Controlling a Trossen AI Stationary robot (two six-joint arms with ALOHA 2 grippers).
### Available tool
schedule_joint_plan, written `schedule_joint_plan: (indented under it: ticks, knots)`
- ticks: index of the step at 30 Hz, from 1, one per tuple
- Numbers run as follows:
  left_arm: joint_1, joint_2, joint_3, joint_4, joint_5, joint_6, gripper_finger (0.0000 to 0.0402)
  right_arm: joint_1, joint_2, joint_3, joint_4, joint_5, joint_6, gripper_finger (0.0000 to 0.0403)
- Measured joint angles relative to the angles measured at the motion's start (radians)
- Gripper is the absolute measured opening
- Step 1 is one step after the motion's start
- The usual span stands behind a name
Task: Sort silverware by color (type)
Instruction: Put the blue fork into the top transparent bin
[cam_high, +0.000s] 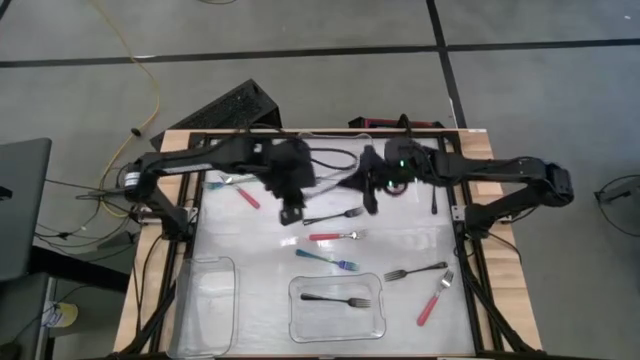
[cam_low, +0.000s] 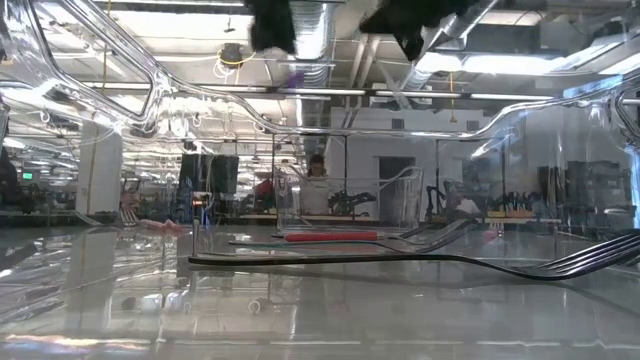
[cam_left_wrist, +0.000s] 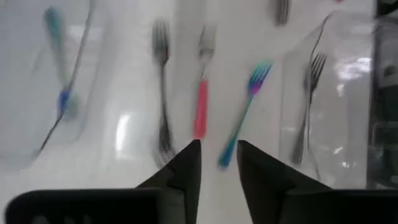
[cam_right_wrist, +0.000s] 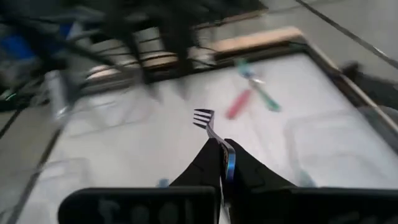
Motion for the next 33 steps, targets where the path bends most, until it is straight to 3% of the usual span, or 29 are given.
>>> schedule_joint_plan:
  ticks: [7,11,16,19,23,28,33]
  knots:
    - [-0.064,-0.224,0.001,-0.044,-0.272,-0.073,0.0121,-0.197,0.0,0.0,0.044,0.006,0.12,0.0024]
    - [-0.146,-0.323,0.001,-0.044,-0.425,-0.087,0.0121,-0.279,0.008,0.0,0.11,0.127,0.21,0.0024]
    - [-0.248,-0.414,-0.101,0.123,-0.599,-0.067,0.0122,-0.31,0.072,-0.001,0.135,0.18,0.29,0.0024]
    - [-0.28,-0.452,-0.217,0.307,-0.585,0.028,0.0122,-0.303,0.132,0.0,0.165,0.199,0.34,0.0024]
    - [-0.27,-0.477,-0.371,0.529,-0.491,0.125,0.0122,-0.286,0.2,-0.001,0.183,0.272,0.38,0.0024]
    - [-0.217,-0.481,-0.481,0.683,-0.406,0.088,0.0122,-0.273,0.259,-0.001,0.178,0.26,0.409,0.0024]
    - [-0.196,-0.477,-0.527,0.734,-0.4,-0.002,0.0122,-0.235,0.292,-0.001,0.138,0.251,0.41,0.0024]
